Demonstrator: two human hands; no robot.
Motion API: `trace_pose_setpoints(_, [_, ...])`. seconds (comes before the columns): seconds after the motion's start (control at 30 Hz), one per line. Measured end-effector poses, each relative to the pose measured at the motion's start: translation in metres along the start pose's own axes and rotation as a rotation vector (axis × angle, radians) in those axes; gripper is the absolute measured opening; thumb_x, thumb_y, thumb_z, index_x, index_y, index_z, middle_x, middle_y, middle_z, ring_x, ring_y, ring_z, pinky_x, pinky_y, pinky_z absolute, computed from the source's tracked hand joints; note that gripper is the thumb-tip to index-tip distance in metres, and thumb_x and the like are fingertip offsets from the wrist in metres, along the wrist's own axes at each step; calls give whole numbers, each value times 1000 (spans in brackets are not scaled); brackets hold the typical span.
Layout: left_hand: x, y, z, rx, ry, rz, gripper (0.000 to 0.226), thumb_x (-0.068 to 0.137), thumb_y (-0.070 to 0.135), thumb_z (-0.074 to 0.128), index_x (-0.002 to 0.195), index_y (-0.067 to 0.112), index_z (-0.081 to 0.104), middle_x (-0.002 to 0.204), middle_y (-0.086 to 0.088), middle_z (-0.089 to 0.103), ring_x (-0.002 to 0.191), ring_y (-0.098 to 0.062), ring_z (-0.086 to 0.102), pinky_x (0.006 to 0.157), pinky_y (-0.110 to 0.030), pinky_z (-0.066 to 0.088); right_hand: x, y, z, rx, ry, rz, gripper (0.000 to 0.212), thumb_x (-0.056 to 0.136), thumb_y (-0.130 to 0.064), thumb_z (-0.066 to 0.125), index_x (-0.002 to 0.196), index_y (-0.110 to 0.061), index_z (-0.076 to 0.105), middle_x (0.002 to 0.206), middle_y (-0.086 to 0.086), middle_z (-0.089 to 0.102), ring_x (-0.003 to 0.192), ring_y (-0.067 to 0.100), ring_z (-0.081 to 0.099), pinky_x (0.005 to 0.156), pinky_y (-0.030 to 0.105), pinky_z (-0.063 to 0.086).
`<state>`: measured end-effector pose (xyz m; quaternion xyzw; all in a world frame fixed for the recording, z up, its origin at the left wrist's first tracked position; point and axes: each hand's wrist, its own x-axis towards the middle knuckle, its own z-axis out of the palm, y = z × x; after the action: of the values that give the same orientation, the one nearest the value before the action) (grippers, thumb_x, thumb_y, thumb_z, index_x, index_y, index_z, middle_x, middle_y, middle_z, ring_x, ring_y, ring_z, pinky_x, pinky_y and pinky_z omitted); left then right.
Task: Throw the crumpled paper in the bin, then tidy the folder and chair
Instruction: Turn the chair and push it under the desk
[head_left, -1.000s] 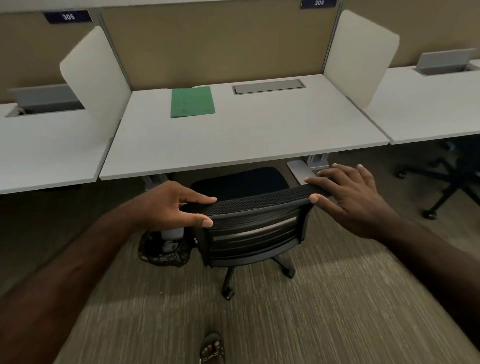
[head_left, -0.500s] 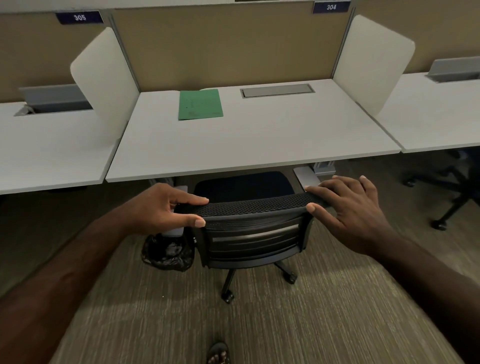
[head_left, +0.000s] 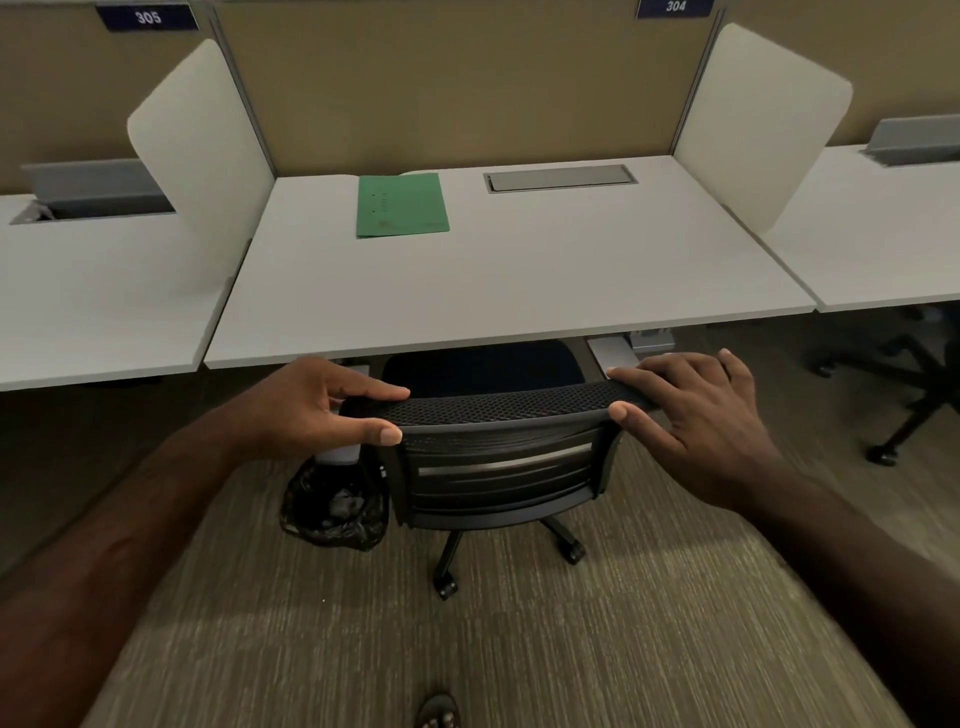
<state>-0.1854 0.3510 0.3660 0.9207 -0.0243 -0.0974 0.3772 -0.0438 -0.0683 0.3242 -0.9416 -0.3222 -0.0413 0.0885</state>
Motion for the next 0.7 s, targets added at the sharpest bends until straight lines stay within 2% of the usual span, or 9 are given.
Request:
trace_pose_setpoints(0.2, [9,-13,-22,20,-14,-1,57,76,60,82,129,48,66,126,26,69,116,3,65,100,-45,58,17,-15,2,4,-4,27,62,101,-75,13,151,-49,39,143,-13,52,143,19,37,123,61,14])
trace_pose_setpoints(0.43, [19,-27,-40,10,-30,14,66,68,73,77,129,51,65,125,40,63,121,12,58,103,-35,54,31,-26,7,4,-7,54,59,101,-74,17,151,-49,38,143,-12,52,144,18,37,123,62,15])
trace_pose_setpoints(0.7, [26,-39,-52,23,-27,30,64,71,76,74,130,54,62,123,43,61,117,14,59,92,-28,56,44,-34,9,1,-3,64,56,102,-73,21,150,-50,39,140,-17,49,142,15,37,123,60,15])
